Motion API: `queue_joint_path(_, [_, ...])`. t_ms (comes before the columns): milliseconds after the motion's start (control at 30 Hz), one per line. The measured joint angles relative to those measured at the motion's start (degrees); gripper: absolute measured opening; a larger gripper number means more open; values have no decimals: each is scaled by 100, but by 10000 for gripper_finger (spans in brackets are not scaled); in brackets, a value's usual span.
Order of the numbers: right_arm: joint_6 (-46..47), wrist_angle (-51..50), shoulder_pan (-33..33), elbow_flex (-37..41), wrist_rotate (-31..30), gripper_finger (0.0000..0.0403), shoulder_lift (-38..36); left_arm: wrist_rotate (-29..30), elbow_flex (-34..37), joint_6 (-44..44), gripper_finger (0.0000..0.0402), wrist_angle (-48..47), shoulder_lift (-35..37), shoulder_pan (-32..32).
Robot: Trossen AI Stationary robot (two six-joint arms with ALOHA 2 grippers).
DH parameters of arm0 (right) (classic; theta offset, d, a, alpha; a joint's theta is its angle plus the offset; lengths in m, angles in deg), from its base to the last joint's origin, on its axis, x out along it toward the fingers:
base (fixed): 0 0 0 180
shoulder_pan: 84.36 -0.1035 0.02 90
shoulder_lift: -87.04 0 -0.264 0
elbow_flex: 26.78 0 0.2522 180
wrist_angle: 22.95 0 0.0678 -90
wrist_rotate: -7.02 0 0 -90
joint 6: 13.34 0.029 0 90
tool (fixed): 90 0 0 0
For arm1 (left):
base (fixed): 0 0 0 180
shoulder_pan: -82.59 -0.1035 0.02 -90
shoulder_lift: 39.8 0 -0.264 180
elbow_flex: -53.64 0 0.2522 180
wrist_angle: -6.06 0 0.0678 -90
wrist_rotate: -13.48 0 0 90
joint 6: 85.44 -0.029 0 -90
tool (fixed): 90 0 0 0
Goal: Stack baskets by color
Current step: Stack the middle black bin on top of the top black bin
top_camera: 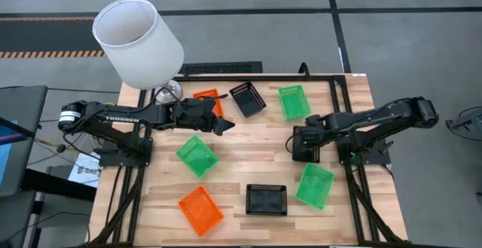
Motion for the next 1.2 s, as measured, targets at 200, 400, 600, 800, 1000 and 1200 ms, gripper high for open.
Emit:
queue_joint_path(200, [-53, 389, -95, -11, 54, 134, 576, 4, 0, -2, 163, -75, 0, 0])
queue_joint_path(400, [-547, 1577, 45, -49, 236, 133, 1205, 9, 0, -2, 163, -246, 0, 0])
queue_joint_path(600, [-1545, 3396, 302, -305, 483, 133, 1672, 24, 0, -3, 163, -582, -1, 0])
queue_joint_path(800, [-2351, 4118, 643, -798, 960, 129, 1756, 186, 2, -6, 163, -839, -2, 0])
queue_joint_path(1000, [-2240, 3108, 661, -1382, 759, 123, 1260, 375, 2, 11, 163, -856, -2, 0])
queue_joint_path(1200, [-1418, 583, 412, -1615, -116, 108, 1100, 496, 4, 130, 163, -883, -2, 12])
